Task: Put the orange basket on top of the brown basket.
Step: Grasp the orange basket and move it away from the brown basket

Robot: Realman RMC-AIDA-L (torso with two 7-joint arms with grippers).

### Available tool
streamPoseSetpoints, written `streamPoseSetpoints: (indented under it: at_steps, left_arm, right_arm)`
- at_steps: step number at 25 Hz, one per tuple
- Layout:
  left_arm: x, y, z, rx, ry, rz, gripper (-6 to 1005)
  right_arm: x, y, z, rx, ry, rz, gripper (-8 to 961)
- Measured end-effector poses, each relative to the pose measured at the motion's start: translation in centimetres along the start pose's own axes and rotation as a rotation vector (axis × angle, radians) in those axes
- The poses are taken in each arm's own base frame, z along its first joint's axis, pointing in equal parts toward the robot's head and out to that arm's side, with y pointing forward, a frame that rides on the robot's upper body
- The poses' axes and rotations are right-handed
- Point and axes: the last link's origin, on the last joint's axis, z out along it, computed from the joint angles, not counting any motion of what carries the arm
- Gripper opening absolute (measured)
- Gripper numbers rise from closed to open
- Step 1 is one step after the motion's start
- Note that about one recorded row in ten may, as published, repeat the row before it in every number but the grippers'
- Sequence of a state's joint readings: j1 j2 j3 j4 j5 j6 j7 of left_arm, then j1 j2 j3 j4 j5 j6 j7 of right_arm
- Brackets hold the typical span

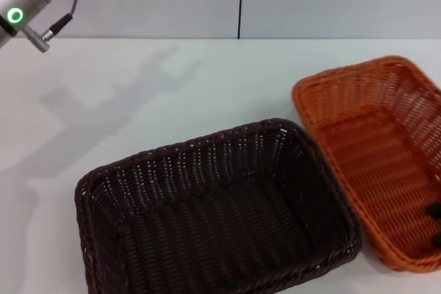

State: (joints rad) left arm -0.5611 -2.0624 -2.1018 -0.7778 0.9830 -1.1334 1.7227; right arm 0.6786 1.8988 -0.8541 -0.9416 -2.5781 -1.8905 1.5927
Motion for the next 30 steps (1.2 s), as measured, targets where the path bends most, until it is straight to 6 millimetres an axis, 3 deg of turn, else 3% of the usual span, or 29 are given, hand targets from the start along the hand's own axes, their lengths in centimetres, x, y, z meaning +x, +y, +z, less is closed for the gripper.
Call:
streamPoseSetpoints:
  at_steps: [11, 19, 25, 26, 30]
  left_arm:
    - [1.1, -0.4, -0.1, 0.015, 0.031, 0.010, 800]
    - [1.2, -0.6, -0.3, 0.022, 0.038, 0.006, 800]
    - [1.1, -0.6, -0.4, 0.023, 0.036, 0.003, 801]
    - [1.0, -0.6, -0.4, 0.023, 0.036, 0.003, 801]
    - [1.0, -0.8, -0.6, 0.030, 0.036, 0.001, 801]
  right_arm:
    - [-2.6, 4.9, 4.1, -0.238, 0.046, -0.107, 513]
    - [-3.1, 6.4, 4.8, -0.324, -0.004, -0.110, 515]
    - [-2.4, 5.0, 1.7, -0.221, -0.085, -0.067, 516]
    - [-2.3, 4.3, -0.8, -0.137, -0.148, -0.063, 516]
    - [-2.0, 3.4, -4.5, 0.001, -0.189, -0.040, 515]
